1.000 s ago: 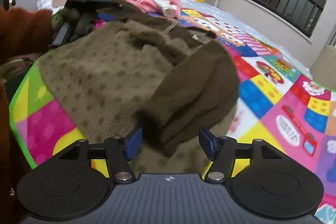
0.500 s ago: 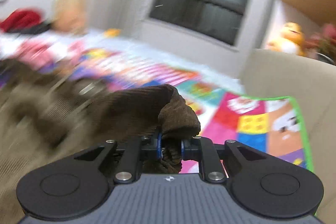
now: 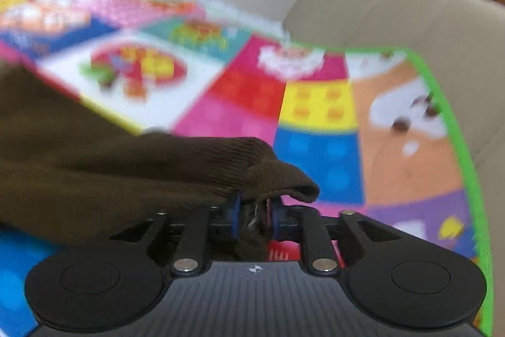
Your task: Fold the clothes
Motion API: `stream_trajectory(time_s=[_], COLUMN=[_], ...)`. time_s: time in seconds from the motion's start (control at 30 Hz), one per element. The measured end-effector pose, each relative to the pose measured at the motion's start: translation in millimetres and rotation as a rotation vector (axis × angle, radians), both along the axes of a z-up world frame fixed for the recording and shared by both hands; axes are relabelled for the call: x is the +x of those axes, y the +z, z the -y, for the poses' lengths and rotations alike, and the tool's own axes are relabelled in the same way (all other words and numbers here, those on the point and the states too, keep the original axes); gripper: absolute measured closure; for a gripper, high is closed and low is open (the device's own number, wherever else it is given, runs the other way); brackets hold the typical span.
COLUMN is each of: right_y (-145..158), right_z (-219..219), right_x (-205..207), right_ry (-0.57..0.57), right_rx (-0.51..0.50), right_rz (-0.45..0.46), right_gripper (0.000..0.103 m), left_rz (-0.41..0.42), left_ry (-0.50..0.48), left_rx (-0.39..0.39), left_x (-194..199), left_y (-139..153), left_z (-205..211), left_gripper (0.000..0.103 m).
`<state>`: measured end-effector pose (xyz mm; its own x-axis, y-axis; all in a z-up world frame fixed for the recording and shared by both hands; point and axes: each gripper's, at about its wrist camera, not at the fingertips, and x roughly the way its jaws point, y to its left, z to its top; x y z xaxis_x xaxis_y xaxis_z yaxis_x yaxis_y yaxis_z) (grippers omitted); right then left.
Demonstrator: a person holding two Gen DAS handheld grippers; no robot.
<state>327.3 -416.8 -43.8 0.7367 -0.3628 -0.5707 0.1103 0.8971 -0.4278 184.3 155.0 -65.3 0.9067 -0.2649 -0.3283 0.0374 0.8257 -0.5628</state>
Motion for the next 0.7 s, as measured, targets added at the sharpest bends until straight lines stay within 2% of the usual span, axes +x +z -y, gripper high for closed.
stream_trajectory(time_s=[0.07, 0.1, 0.13, 0.23, 0.37, 0.4, 0.47, 0.57, 0.7], right_y=[6, 9, 15, 38, 56, 57, 58, 60, 59], right_z=[4, 6, 8, 11, -2, -16, -51, -121, -217], right_x=[0, 1, -1, -14, -31, -33, -33, -21, -2], right_ry=[-0.032, -0.048, -0.068, -0.088, -0.002, 0.040, 0.150, 0.352, 0.561], right_rx=[-0.027, -0.040, -0.064, -0.039, 0.207, 0.237, 0.280, 0.405, 0.526], right_rz=[0.013, 0.020, 0.036, 0.105, 0.124, 0.120, 0.104, 0.031, -0.069], right_gripper=[0.052, 0.048, 0.047, 0.047, 0.048, 0.050, 0.069, 0.069, 0.069], left_rz=[0.007, 0.011, 0.014, 0.019, 0.024, 0.025, 0.024, 0.026, 0.034], left_ry=[-0.002, -0.004, -0.004, -0.004, -0.004, -0.004, -0.004, -0.004, -0.004], left_rx=[-0.013, -0.021, -0.030, -0.034, -0.040, -0.041, -0.040, -0.039, -0.047], left_x=[0, -1, -1, -1, -2, -2, -2, -2, -3], left_y=[-1, -1, -2, -1, -1, -1, -1, -1, -2], left_z=[-2, -3, -4, -4, -4, -4, -4, -4, -5], left_gripper=[0.000, 0.000, 0.000, 0.000, 0.000, 0.000, 0.000, 0.000, 0.000])
